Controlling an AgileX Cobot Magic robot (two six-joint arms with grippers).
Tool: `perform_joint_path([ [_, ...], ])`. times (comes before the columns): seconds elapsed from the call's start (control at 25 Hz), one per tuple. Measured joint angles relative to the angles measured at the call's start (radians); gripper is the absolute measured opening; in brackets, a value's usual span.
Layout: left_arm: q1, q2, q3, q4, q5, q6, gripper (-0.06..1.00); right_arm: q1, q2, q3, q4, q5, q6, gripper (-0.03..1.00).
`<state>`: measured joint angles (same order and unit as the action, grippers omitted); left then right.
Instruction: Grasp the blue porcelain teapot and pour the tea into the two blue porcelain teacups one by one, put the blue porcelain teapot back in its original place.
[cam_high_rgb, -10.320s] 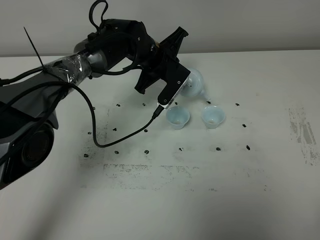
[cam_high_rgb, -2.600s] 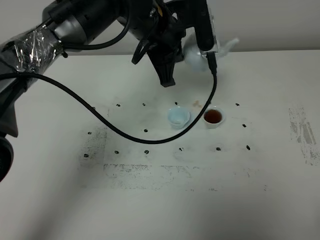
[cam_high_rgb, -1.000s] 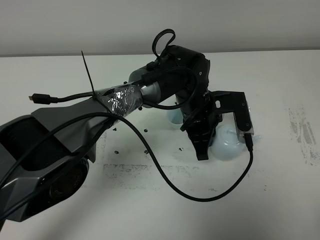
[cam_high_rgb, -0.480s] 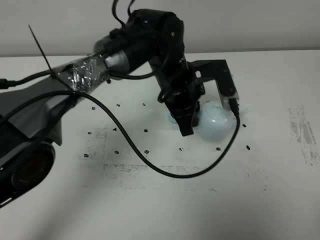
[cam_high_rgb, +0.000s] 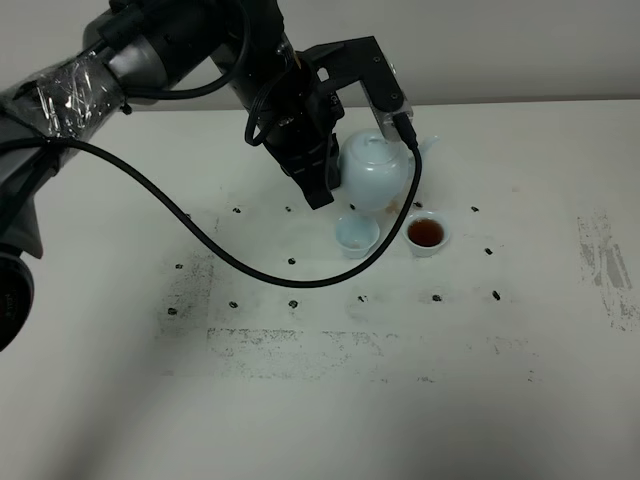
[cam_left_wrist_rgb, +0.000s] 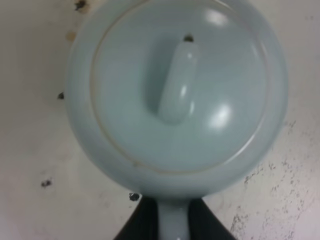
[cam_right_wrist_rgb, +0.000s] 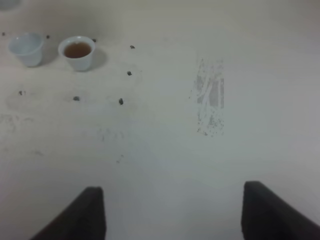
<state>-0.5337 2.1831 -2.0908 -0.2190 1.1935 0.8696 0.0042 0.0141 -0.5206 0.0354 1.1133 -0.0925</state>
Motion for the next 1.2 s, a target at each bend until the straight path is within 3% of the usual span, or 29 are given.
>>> perform_joint_path([
  [0.8,0.032,-0.079,0.019,0.091,0.0,-0.035,0.04,0.0,0.0,0.0,0.0,0.0,0.001,0.56],
  [0.96,0.055,-0.133,0.165,0.119,-0.028,-0.036,0.04,0.0,0.0,0.0,0.0,0.0,0.001,0.56],
  [1.2,0.068,-0.25,0.459,0.166,-0.247,-0.033,0.04,0.0,0.0,0.0,0.0,0.0,0.001,0.56],
])
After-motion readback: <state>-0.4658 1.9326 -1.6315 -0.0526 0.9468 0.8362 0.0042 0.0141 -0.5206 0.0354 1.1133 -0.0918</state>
